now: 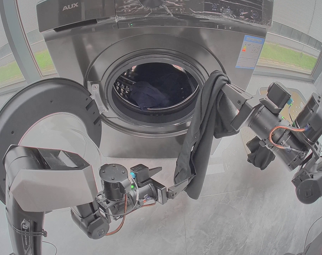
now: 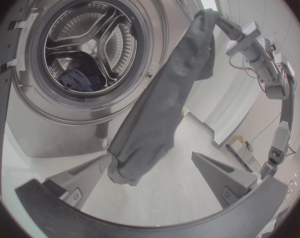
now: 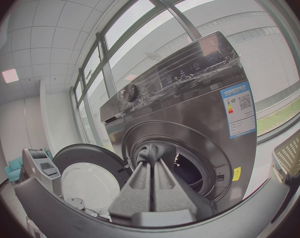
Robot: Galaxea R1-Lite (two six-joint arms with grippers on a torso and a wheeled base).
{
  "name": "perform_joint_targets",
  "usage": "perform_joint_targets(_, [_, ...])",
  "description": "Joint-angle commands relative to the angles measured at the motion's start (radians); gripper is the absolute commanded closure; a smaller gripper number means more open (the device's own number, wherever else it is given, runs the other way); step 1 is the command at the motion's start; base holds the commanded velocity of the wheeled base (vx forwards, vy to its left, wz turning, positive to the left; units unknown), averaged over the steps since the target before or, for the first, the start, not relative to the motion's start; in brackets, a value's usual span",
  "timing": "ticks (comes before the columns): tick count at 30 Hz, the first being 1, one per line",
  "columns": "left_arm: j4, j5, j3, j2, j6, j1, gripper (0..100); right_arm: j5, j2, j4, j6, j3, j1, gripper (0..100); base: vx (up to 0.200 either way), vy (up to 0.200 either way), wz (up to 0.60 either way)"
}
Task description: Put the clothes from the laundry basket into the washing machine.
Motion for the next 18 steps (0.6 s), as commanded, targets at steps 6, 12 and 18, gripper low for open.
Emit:
perform_joint_targets(6, [-0.005, 0.012, -0.051, 0.096, 0.05, -0.028, 0, -0.027, 0.078, -0.003, 0.003, -0.071, -0.006, 100, 0.0, 0.0, 0.0])
perform_joint_targets(12, [-0.005, 0.058, -0.172, 0.169, 0.055, -0.029, 0, -0.024, 0.08, -0.004, 0.003, -0.063, -0.001, 100, 0.0, 0.0, 0.0])
perform_joint_targets(18, [-0.005, 0.116, -0.255, 0.216, 0.052, -0.008, 0, -0.023, 0.078, -0.004, 0.018, -0.061, -0.001, 100, 0.0, 0.0, 0.0])
